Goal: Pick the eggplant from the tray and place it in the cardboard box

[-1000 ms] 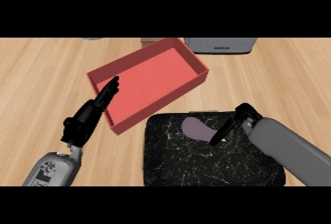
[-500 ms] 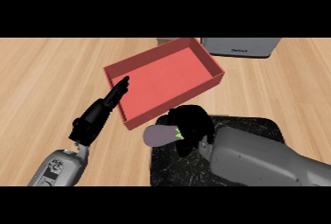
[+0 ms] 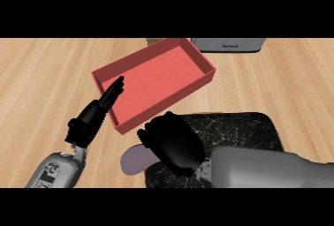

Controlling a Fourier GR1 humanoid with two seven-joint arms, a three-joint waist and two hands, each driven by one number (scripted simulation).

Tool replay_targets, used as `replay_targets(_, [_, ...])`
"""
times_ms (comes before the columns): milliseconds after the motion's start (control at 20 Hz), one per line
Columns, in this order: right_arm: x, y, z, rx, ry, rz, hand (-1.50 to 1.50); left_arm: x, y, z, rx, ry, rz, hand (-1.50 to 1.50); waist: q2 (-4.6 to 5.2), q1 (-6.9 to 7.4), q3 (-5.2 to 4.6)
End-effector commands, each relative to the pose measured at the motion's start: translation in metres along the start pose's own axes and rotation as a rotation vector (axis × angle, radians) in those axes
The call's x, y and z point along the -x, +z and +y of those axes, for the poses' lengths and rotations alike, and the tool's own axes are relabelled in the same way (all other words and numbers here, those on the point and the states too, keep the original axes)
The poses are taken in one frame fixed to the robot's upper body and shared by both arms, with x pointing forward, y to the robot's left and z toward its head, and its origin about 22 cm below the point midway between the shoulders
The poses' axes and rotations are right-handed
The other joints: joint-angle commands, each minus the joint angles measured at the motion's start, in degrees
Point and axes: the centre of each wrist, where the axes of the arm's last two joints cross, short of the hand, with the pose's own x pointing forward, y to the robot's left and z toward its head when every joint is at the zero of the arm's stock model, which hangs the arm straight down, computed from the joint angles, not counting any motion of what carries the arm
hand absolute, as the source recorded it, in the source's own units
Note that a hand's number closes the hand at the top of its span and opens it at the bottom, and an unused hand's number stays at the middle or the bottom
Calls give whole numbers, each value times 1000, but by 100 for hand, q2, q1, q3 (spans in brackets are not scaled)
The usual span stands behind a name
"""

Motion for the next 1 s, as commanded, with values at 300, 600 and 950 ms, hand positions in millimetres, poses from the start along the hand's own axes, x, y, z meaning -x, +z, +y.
replay_targets(300, [-28,63,-91,211,-138,-190,150,8,6,-2,-16,-2,8,0,12,-138,-1])
replay_targets(600, [-30,84,-123,304,-244,-64,150,-2,17,-3,-12,-10,7,0,14,-80,0])
replay_targets(950, [-15,39,-150,354,-232,49,150,3,5,-4,-8,0,15,0,45,-14,-5])
